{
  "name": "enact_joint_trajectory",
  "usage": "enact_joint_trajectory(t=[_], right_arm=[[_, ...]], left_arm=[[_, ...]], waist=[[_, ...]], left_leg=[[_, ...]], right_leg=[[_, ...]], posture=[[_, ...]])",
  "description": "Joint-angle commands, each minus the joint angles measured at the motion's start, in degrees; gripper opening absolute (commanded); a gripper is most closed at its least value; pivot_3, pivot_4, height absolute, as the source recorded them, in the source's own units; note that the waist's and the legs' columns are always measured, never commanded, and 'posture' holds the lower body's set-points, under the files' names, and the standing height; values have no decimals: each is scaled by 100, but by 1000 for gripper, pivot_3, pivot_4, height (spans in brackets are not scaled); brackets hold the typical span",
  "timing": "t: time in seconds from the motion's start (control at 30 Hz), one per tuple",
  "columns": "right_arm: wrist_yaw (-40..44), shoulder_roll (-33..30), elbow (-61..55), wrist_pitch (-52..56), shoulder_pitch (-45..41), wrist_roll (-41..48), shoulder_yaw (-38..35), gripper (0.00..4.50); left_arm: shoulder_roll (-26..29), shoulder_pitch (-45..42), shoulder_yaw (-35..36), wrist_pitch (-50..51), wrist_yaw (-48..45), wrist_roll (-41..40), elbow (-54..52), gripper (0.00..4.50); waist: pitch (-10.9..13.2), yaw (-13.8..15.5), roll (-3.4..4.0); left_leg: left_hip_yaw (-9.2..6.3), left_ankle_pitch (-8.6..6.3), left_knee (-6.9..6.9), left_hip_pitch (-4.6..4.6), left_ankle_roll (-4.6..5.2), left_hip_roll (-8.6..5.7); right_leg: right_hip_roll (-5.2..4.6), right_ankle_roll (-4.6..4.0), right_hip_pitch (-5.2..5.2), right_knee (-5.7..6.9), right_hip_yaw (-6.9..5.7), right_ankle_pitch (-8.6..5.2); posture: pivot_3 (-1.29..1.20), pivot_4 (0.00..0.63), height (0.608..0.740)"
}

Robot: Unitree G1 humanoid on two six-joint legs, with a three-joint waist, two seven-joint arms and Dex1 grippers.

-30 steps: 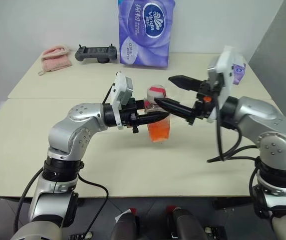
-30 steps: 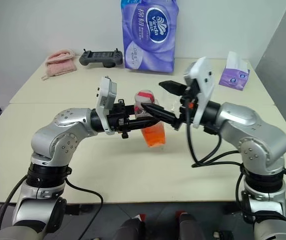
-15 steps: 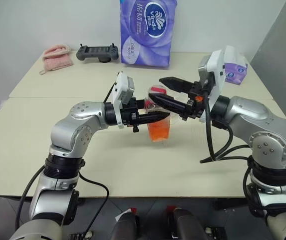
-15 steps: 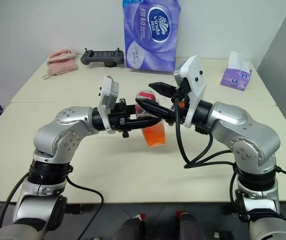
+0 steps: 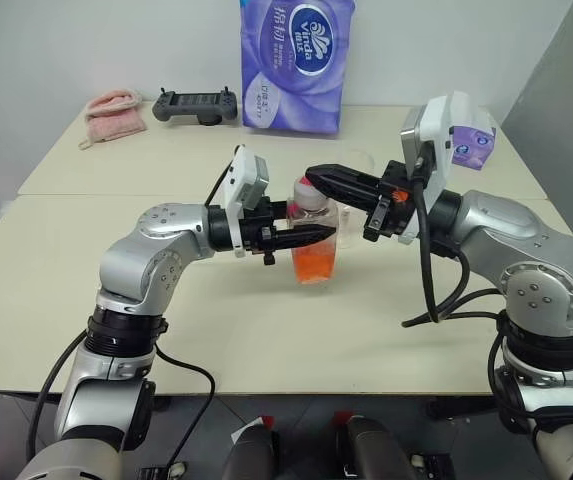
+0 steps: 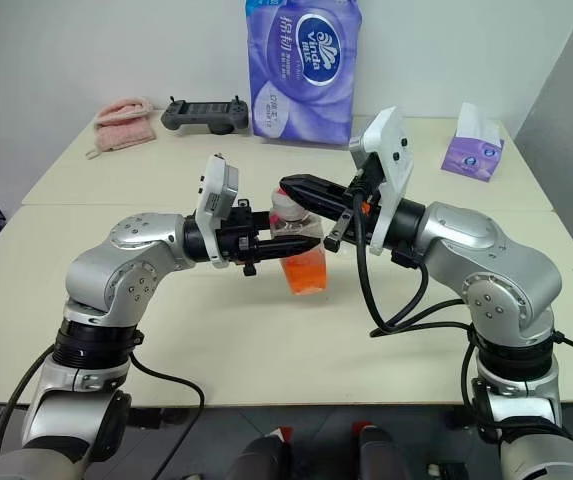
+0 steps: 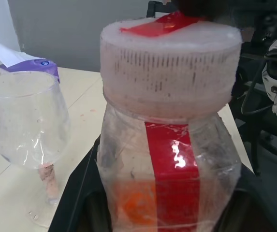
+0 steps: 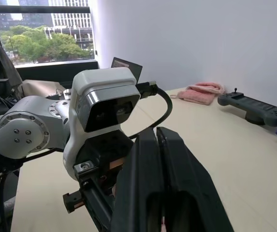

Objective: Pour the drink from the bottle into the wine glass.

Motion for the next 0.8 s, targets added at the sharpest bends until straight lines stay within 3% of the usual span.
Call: enact_joint_trajectory(t=[0.03,0.23,0.53,0.63,0.73,0.8], right_arm=[[48,-47,49,-180,-92,-184,88,1634],[34,-71,180,-367,-124,-715,377,3654],[60,86,188,-292,-182,-559,189,3654],[54,142,184,-268,-147,-427,108,3088],[64,142,185,-260,-133,-369,89,2039],[79,114,180,-270,-114,-364,114,1849]], left_arm=[[13,-203,139,-99,-15,-87,-184,1824],[10,-215,131,-103,-11,-86,-177,1824],[3,-247,112,-141,-48,-52,-91,1824],[-6,-260,110,-152,-49,-42,-75,1824],[3,-247,112,-145,-47,-46,-92,1824],[6,-248,109,-144,-44,-47,-94,1824]], waist=[[0,0,0],[0,-1,0],[0,0,0],[0,0,0],[0,0,0],[0,0,0]], left_leg=[[1,0,0,0,0,0],[0,1,0,0,0,0],[0,1,0,0,0,0],[0,1,0,0,0,0],[-1,1,0,0,0,1],[0,1,0,0,0,0]], right_leg=[[0,0,0,0,0,0],[0,0,0,1,-1,0],[0,0,0,0,0,0],[0,0,0,0,1,0],[0,0,0,0,0,0],[0,0,0,0,0,0]], posture=[[0,150,740],[0,150,740],[0,150,740],[0,150,740],[0,150,740],[0,150,740]])
